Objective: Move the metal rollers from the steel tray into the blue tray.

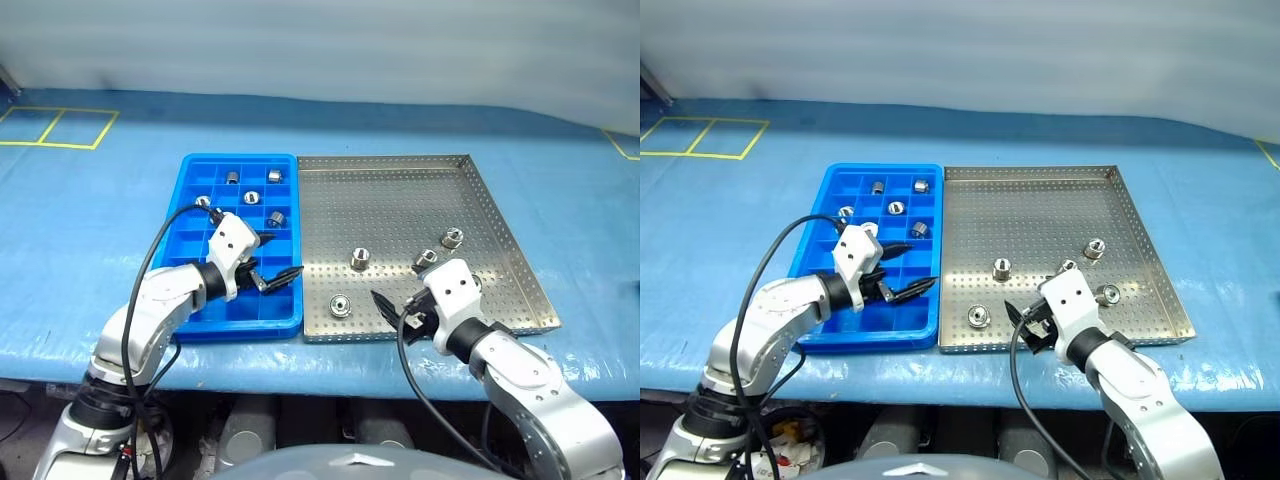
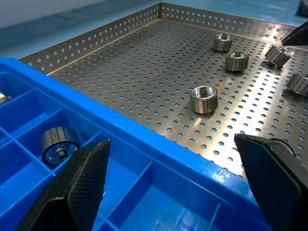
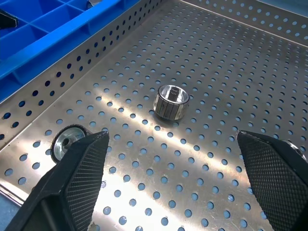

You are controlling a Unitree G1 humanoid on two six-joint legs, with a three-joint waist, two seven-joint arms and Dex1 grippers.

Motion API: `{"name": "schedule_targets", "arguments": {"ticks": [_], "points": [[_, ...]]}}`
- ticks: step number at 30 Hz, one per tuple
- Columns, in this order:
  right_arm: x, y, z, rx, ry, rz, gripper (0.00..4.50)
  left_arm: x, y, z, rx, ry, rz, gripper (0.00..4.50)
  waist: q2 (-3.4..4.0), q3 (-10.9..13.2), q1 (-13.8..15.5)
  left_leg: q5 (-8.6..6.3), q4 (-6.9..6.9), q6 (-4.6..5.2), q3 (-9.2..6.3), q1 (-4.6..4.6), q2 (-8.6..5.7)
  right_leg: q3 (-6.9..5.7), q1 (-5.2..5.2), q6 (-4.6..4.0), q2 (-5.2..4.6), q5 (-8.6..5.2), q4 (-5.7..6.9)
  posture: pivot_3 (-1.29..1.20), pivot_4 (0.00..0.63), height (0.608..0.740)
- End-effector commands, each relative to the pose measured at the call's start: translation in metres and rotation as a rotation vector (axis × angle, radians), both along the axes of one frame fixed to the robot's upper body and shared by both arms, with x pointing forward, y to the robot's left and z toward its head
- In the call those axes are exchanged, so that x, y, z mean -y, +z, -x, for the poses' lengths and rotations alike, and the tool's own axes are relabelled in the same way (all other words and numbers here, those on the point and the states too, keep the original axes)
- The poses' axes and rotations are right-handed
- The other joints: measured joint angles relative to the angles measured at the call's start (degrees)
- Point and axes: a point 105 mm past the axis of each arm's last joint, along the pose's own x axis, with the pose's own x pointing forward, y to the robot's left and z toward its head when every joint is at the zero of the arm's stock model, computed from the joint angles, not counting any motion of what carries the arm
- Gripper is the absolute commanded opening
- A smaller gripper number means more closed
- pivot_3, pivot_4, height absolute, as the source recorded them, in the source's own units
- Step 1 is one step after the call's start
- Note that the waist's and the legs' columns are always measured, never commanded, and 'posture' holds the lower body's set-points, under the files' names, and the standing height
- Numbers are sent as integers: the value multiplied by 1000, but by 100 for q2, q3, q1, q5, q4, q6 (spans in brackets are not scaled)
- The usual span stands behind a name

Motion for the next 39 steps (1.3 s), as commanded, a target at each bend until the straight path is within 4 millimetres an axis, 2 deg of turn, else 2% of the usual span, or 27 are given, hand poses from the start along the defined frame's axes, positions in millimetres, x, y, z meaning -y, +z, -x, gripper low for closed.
{"name": "schedule_targets", "arguments": {"ticks": [1,20,32,39], "points": [[-1,13,2,50,8,0,4474,3,11,-1,38,-19,16,4473,0,0,-1,0,0,0,0,0,0,0,0,0,0,0,0,114,150,740],[-2,13,2,50,11,-2,4474,3,11,0,39,-24,14,4473,0,0,-10,0,0,0,0,0,0,0,0,0,0,0,0,109,150,740],[-2,12,3,57,-10,-12,4474,7,21,-4,65,-60,14,4473,0,0,-20,0,0,0,0,0,-1,0,0,0,1,0,0,93,150,740],[-2,13,3,67,-23,-21,4474,36,36,-19,102,-187,-1,4473,-2,-1,-7,1,12,2,4,-2,-28,-2,5,2,4,1,1,84,150,740]]}}
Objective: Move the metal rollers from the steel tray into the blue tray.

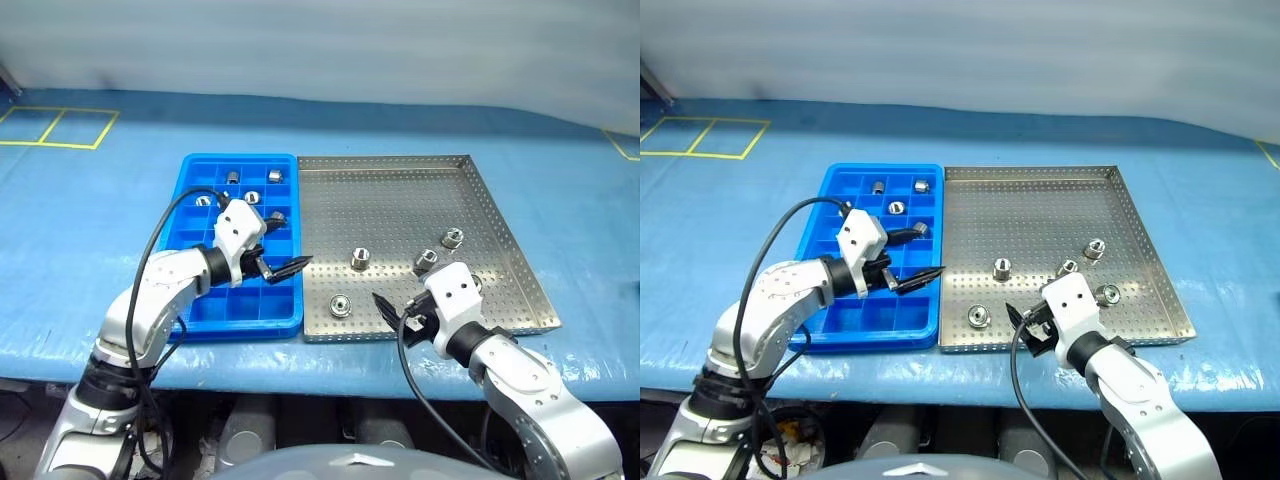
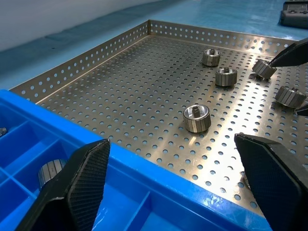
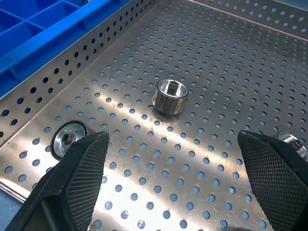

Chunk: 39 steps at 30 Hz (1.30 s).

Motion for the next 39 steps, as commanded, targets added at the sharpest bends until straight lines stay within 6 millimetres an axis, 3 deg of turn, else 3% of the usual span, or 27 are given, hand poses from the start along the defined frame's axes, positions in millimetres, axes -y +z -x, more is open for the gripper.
{"name": "schedule_targets", "arguments": {"ticks": [1,6,15,21,28,31,37,39], "points": [[-3,15,1,71,4,-8,4474,17,9,-6,39,-69,-19,4473,0,0,-8,0,0,0,-2,0,-5,1,0,0,-1,0,1,78,150,740],[-1,14,3,79,-25,-13,4474,53,8,-28,28,-116,-58,4473,-1,-2,-30,2,2,4,0,-7,-14,1,0,4,-2,2,-1,49,150,740],[2,14,9,90,-80,-21,4474,106,-17,-49,17,-195,-136,4473,-1,-2,-165,1,4,6,4,-7,-15,7,-1,6,1,3,1,-19,150,740],[4,14,12,93,-102,-19,4474,120,-40,-55,-42,-177,-165,4473,0,-2,-209,1,4,7,4,-7,-14,10,-2,7,1,4,1,-36,150,740],[4,15,13,97,-105,-19,4474,120,-72,-54,-148,-154,-222,4473,-1,-2,-265,0,4,8,0,-8,-14,10,-2,8,0,5,1,-36,150,740],[4,15,12,99,-105,-17,4500,118,-79,-51,-178,-151,-234,3889,-1,-2,-293,0,4,8,-1,-8,-14,10,-2,8,0,5,1,-50,150,740],[2,17,9,105,-93,-17,4500,112,-76,-47,-181,-166,-226,1879,0,-2,-314,0,4,8,-5,-6,-13,13,-2,9,0,5,2,-25,150,740],[1,17,8,107,-86,-17,4500,110,-66,-44,-183,-175,-182,1710,0,-2,-312,0,4,8,-7,-6,-12,13,-2,9,0,5,3,-25,150,740]]}}
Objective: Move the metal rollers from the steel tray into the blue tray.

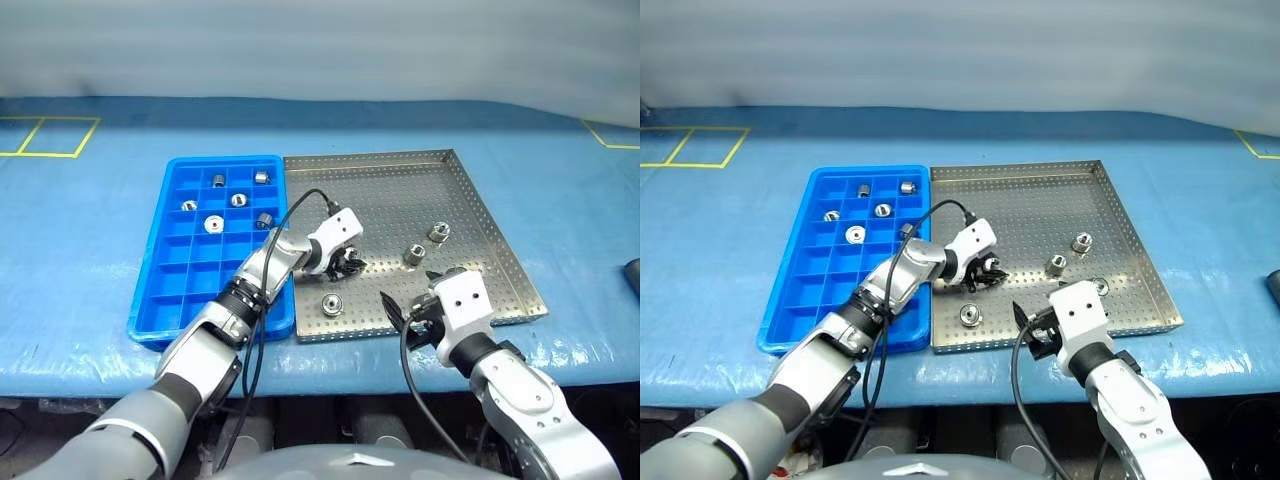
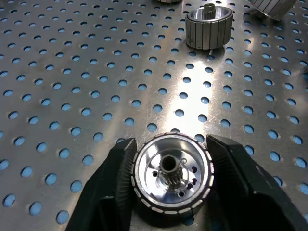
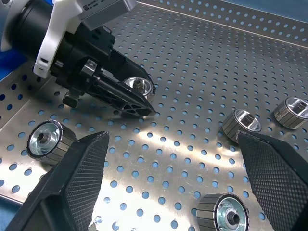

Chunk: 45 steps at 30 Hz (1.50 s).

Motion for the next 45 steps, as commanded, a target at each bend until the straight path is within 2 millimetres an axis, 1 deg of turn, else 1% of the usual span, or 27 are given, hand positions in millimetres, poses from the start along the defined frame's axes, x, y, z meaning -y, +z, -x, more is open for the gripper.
{"name": "schedule_targets", "arguments": {"ticks": [1,4,6,7,8,10,12,15,16,21,23,27,30,33,36,39,45], "points": [[-4,14,-2,61,20,-4,4500,2,30,4,23,-25,108,1710,0,0,0,0,0,0,0,0,0,0,0,0,0,0,0,-25,150,740],[-6,14,-3,63,36,-6,4500,-7,57,9,37,-8,216,1710,0,0,1,0,-1,0,-1,-1,3,2,-3,0,0,0,1,4,150,740],[-9,15,-4,64,56,-5,4500,-16,80,11,72,29,307,1710,0,0,3,0,-1,0,-2,-1,5,2,-3,0,0,0,2,4,150,740],[-10,15,-5,64,63,-4,4500,-19,87,12,83,44,335,1710,0,0,11,0,0,0,-1,0,5,3,-3,0,0,0,3,30,150,740],[-13,16,-6,67,80,-5,4500,-27,99,13,106,73,388,1710,0,0,16,0,0,0,-2,1,6,4,-1,0,-1,0,3,46,150,740],[-22,17,-12,74,131,-14,4500,-53,118,11,201,184,443,1710,1,-1,11,1,1,0,-2,3,6,4,1,2,-2,1,3,75,150,740],[-30,18,-16,75,175,-19,4500,-73,125,10,265,286,449,1710,1,-1,11,1,0,1,4,11,6,11,2,5,-1,4,4,102,150,740],[-47,20,-24,80,262,-31,4500,-109,125,13,399,480,375,1710,1,-1,63,3,-2,2,0,19,6,9,6,4,3,4,10,160,150,740],[-50,20,-25,82,280,-33,4500,-116,125,14,418,519,364,1710,1,0,104,3,-4,2,0,22,6,9,8,3,4,3,12,183,150,740],[-77,23,-34,91,423,-38,4500,-161,116,19,530,787,243,1710,-5,1,389,4,-1,2,-1,20,0,6,13,6,-5,5,5,265,150,740],[-82,24,-35,91,455,-38,4500,-170,113,20,539,852,227,1710,-6,1,512,5,-2,4,-3,18,-2,2,15,7,-7,6,-1,276,150,740],[-94,23,-36,85,528,-31,4500,-195,94,22,531,989,145,1710,-7,1,656,5,-3,4,-7,13,-3,-4,12,7,-8,6,-3,319,150,740],[-96,23,-36,84,542,-31,4500,-199,87,23,528,1016,124,1710,-8,2,749,5,-4,4,-11,10,-2,-8,11,5,-7,5,-3,323,150,740],[-96,22,-35,82,544,-33,4500,-205,76,22,506,1051,88,1710,-8,1,830,4,-3,4,-10,9,-2,-9,9,5,-8,5,-3,313,150,740],[-96,22,-34,77,538,-36,4500,-205,68,17,471,1071,90,1710,-8,1,859,4,-3,3,-10,9,-2,-9,9,5,-10,5,-3,313,150,740],[-95,21,-32,76,523,-37,4500,-204,63,11,445,1074,84,1710,-9,2,878,4,-3,3,-11,5,-2,-12,7,4,-9,5,-4,313,150,740],[-87,21,-31,81,459,-45,4500,-211,56,3,435,1096,16,1710,-9,1,895,4,-6,3,-11,-3,-3,-14,1,3,-10,5,-6,313,150,740]]}}
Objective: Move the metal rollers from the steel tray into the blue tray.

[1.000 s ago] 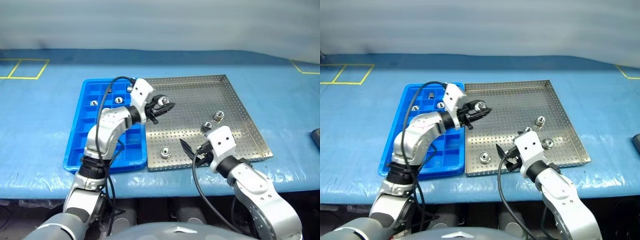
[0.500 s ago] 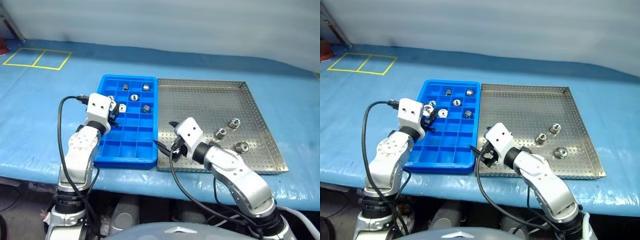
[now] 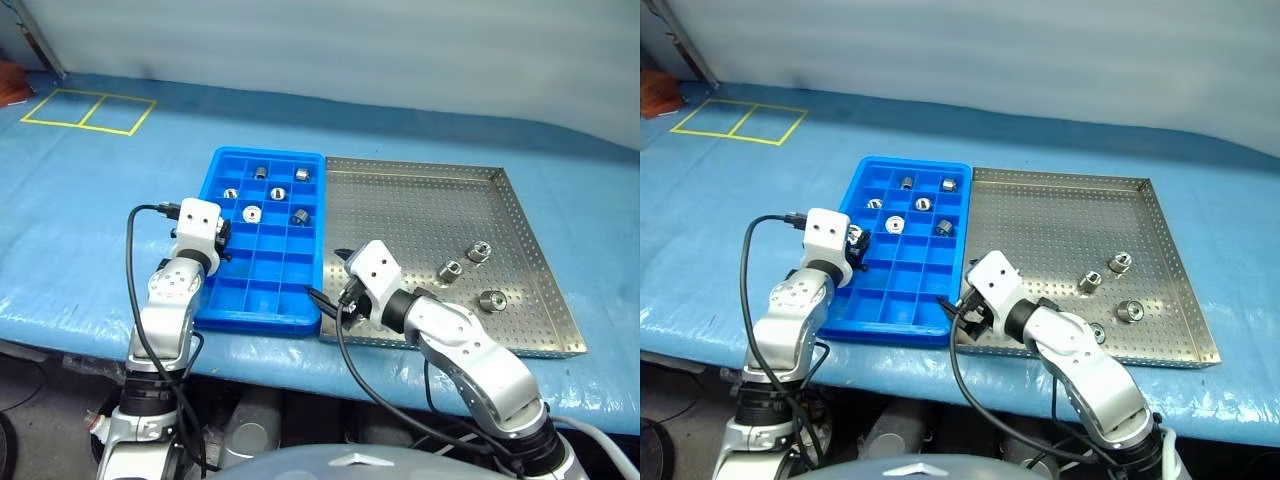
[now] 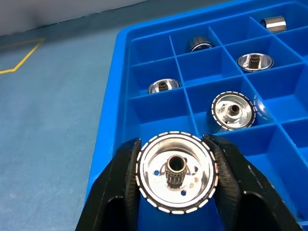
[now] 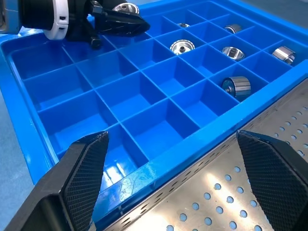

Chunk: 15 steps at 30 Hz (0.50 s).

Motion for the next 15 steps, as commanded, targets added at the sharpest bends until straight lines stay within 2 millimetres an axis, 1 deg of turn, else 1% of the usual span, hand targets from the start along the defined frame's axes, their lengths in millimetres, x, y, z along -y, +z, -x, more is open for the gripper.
{"name": "schedule_targets", "arguments": {"ticks": [1,2,3,4,6,7,10,11,12,15], "points": [[5,14,2,58,-33,-24,4500,-4,8,-5,24,17,-35,1710,0,0,-1,0,-1,0,0,0,0,0,0,0,0,0,-1,313,150,740],[6,14,3,58,-42,-24,4500,-2,9,-5,27,8,-34,1710,0,0,-4,0,-3,0,0,0,0,0,-1,0,0,0,-2,313,150,740],[8,14,3,59,-52,-24,4500,0,11,-6,32,-2,-24,2060,0,0,-4,0,-3,0,1,0,0,0,-1,0,0,0,-2,313,150,740],[10,15,3,60,-63,-25,4500,2,14,-7,37,-13,-18,2450,-1,0,-24,0,-3,0,0,0,0,0,-2,0,0,0,-1,204,150,740],[14,15,2,62,-83,-27,4500,7,18,-9,47,-37,-22,2966,-1,0,-35,0,-1,-1,2,-1,2,-2,-1,-1,-1,-1,-1,204,150,740],[16,15,3,63,-94,-27,4500,10,22,-9,59,-51,-23,3351,-2,0,-51,0,-1,0,2,-1,3,-2,-1,-2,-2,-1,-1,204,150,740],[24,17,5,68,-133,-23,4500,29,42,-10,119,-159,5,4364,-2,-1,-119,0,-1,0,1,-2,3,0,-1,-1,-7,-1,-3,204,150,740],[27,17,6,69,-144,-22,4500,36,47,-10,133,-200,20,4461,-2,-1,-134,0,-1,0,1,-3,4,0,-1,-1,-7,-1,-3,204,150,740],[30,17,6,68,-156,-20,4500,44,52,-9,143,-247,47,4461,-2,-1,-146,0,-2,0,0,-3,4,0,-1,-2,-8,0,-3,164,150,740],[47,16,10,64,-217,4,4500,83,66,-1,148,-498,149,4461,-2,-1,-210,0,-2,0,1,-5,4,-3,-1,-3,-8,-1,-3,150,150,740]]}}
